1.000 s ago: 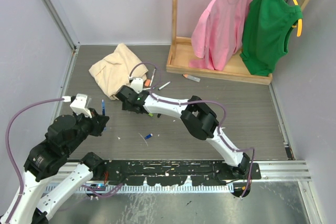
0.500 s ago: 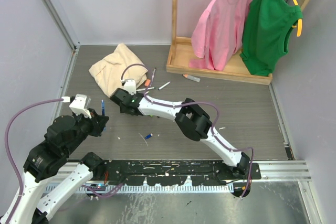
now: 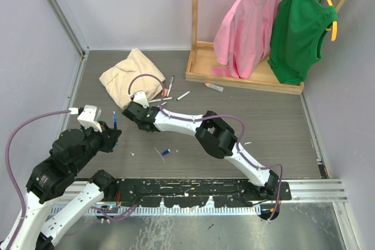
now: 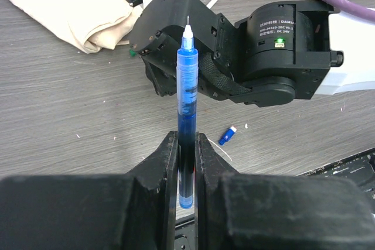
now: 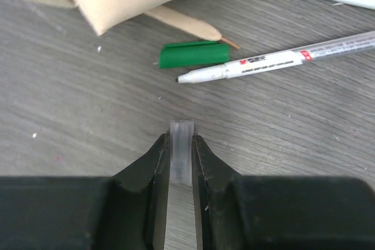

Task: Insert the pens into the pen caps
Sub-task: Pick up the pen cap from the center of the board, then place the pen cap at the center of the board, then pick up the pen cap from the center of the board, then insert the pen cap onto the pen.

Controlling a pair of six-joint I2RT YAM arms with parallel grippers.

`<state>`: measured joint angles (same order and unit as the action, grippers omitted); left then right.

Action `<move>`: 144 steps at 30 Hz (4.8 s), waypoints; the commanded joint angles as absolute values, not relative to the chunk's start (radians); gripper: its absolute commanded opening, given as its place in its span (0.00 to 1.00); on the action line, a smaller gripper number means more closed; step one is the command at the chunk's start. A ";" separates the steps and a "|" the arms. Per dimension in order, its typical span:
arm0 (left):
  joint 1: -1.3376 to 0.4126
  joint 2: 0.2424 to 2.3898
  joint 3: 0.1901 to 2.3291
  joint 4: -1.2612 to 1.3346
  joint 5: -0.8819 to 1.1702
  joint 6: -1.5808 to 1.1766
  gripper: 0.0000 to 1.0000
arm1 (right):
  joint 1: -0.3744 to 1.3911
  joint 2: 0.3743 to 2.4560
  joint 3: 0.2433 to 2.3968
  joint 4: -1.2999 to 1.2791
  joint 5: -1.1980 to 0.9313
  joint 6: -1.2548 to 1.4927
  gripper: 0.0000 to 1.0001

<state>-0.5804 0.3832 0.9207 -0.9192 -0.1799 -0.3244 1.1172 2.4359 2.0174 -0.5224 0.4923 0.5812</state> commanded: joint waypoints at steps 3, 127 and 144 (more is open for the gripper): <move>-0.581 0.380 0.939 -0.896 -0.198 -0.322 0.00 | 1.119 2.269 1.876 -0.384 0.253 0.343 0.12; -1.184 0.881 0.896 -0.326 -0.318 -0.488 0.00 | 0.784 0.793 0.505 0.612 -0.051 0.702 0.00; -1.209 0.894 0.887 -0.136 -0.226 -0.373 0.00 | 0.784 0.842 0.474 0.940 -0.119 0.864 0.00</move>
<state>-1.2045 0.9417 0.8627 -0.2600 -0.2413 -0.4091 0.7879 0.8154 0.4892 0.7460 -0.0872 0.7891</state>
